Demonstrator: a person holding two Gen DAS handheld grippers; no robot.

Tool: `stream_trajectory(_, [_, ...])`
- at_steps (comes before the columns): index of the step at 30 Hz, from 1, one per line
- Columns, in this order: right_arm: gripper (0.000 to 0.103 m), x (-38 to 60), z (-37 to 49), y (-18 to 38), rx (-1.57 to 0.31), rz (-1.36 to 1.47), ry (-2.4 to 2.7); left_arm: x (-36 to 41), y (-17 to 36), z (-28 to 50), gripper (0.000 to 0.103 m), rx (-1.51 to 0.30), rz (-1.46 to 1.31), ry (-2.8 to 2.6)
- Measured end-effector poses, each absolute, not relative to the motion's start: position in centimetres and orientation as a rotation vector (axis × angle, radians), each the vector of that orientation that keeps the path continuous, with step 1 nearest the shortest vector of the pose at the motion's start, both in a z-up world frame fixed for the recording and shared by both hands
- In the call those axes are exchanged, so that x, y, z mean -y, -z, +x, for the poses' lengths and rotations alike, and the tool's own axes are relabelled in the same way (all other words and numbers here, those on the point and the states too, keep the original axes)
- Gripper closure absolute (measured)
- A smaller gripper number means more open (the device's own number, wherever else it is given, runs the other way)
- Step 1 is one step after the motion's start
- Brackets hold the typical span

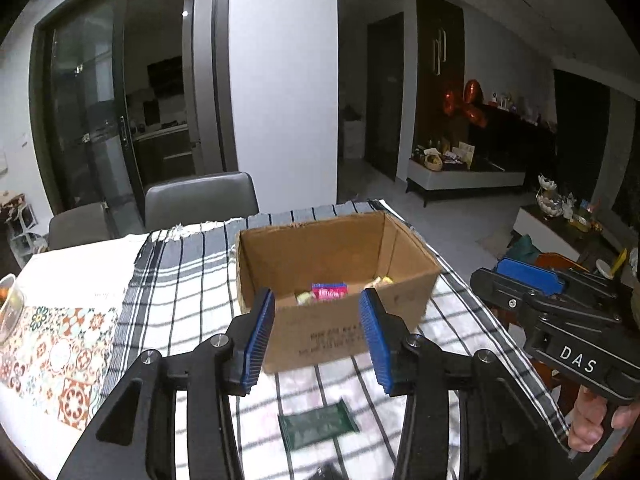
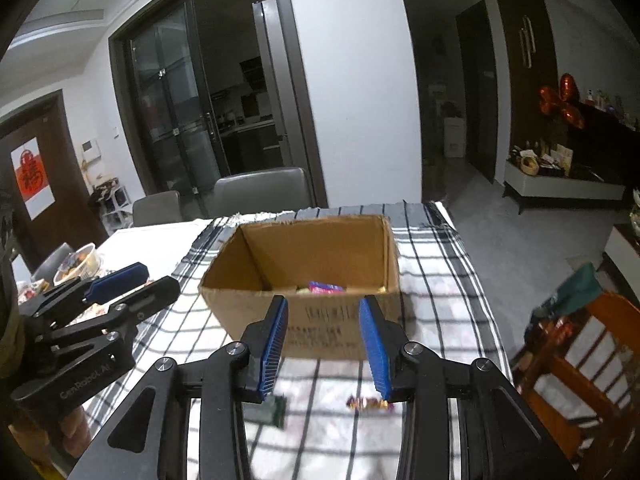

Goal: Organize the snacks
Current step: 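Grasp the black-gold bar with the left tool while the right tool grasps the white stick packet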

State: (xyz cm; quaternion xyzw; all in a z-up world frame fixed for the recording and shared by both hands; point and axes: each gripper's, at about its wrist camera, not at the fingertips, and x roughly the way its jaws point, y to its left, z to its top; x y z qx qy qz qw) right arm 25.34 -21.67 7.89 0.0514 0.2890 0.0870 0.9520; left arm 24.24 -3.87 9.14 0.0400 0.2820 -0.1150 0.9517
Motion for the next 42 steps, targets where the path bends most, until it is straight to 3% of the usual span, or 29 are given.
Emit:
stream_trajectory(8, [0.065, 21.9, 19.9, -5.4, -0.582, 0.131, -0.113, 3.3, -6.7, 20.4, 0.060, -0.615, 0.085, 0.205])
stream_trajectory(15, [0.065, 22.2, 18.3, -1.5, -0.695, 0.184, -0.094, 3.1, -3.1, 18.2, 0.060, -0.696, 0.055, 0.168])
stream_trajectory(31, [0.065, 23.0, 16.9, 7.6, -0.982, 0.344, 0.002, 2.4, 6.8, 18.1, 0.060, -1.029, -0.123, 0.146])
stream_trajectory(42, [0.065, 22.2, 17.2, 9.8, -1.016, 0.345, 0.030, 3.4, 10.1, 19.2, 0.060, -1.114, -0.118, 0.105])
